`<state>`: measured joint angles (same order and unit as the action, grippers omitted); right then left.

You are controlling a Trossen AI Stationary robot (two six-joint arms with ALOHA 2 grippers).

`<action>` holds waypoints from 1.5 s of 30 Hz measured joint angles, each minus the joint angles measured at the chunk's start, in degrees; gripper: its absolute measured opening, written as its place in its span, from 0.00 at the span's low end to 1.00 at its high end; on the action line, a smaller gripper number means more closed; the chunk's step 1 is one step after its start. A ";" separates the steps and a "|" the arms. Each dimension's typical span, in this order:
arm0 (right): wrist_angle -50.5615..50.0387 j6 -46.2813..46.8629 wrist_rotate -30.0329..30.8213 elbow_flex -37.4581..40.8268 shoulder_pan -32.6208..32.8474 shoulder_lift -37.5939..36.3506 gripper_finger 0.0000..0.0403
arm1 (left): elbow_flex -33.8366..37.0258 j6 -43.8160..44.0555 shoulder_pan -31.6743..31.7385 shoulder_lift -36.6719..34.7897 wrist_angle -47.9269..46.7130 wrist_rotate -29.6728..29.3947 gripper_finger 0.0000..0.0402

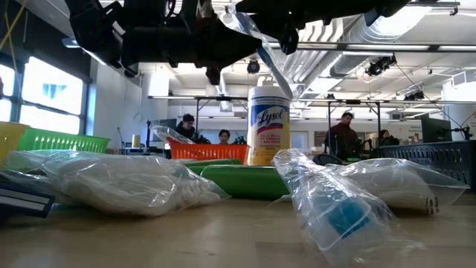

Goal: Pick & Place Travel size toiletries
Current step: Put the blue toothbrush into the green bin

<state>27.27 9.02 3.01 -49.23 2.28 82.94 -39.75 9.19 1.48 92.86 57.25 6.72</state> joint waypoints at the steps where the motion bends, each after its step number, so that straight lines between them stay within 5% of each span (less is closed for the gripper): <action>1: -0.03 0.00 0.05 0.00 -0.02 0.00 0.41 | 0.00 0.00 0.00 0.00 -0.13 0.00 0.05; 11: -3.88 -0.81 0.07 0.00 -0.04 -2.85 0.63 | 0.00 0.52 0.00 -0.02 -2.68 0.05 0.05; 27: -20.32 -1.74 -0.20 -0.05 0.38 -15.71 0.60 | 0.00 1.57 0.00 -0.11 -5.13 0.20 0.05; 45: -24.37 -1.33 -1.79 -0.02 0.35 -15.96 0.60 | -0.02 3.08 0.00 -0.48 -6.99 0.17 0.05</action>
<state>2.90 7.68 1.21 -49.25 2.63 66.98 -39.77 12.27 1.48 92.38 50.25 6.90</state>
